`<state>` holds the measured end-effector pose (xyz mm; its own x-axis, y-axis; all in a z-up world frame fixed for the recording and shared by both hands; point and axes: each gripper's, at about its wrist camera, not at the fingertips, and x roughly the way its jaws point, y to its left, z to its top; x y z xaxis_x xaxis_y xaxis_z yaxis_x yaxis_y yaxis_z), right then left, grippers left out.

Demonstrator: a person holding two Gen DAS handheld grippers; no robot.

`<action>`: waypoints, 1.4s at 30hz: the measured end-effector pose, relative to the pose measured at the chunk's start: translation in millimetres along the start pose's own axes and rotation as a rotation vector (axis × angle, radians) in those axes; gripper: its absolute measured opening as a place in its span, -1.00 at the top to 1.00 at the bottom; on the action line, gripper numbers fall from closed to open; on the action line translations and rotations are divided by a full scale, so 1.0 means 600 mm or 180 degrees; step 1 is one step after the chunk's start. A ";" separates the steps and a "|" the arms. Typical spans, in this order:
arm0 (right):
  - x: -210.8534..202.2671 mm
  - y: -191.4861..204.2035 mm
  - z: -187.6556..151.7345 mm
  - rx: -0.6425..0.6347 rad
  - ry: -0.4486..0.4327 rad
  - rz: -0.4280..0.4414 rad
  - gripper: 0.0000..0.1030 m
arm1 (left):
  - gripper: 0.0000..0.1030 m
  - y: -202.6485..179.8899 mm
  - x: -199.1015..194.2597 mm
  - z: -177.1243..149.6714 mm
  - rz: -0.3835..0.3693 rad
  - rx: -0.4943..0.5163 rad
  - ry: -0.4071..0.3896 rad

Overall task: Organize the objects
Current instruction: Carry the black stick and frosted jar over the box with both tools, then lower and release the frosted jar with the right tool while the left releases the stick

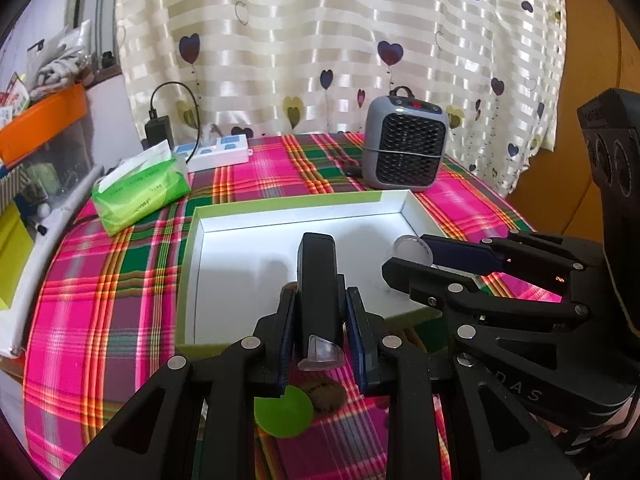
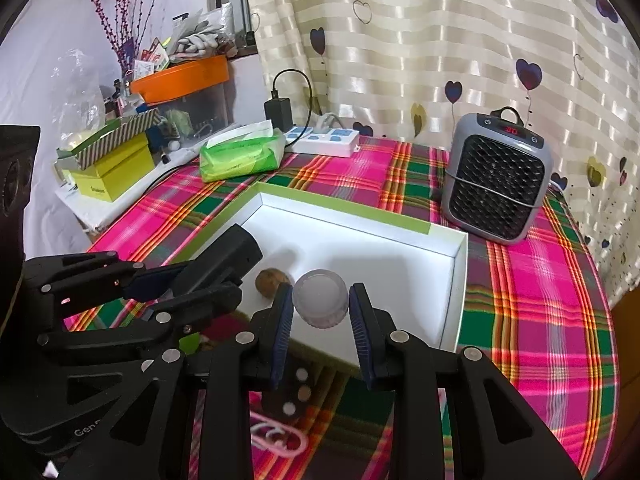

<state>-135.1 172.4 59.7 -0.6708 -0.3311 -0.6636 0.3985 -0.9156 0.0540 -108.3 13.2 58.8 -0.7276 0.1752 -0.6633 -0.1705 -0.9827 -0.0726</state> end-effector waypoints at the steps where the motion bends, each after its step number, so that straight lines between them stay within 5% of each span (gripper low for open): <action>1: 0.004 -0.001 0.001 0.0007 0.0009 0.0002 0.41 | 0.58 0.001 0.004 0.001 0.0013 0.0000 0.0008; 42: 0.103 -0.025 -0.005 0.0171 0.0391 0.0057 0.41 | 0.58 0.061 0.092 0.005 0.0322 -0.0129 0.0258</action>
<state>-180.8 166.6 15.9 -0.5809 -0.3200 -0.7484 0.3734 -0.9218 0.1043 -156.6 -12.8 21.8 -0.6834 0.0712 -0.7265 -0.0707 -0.9970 -0.0312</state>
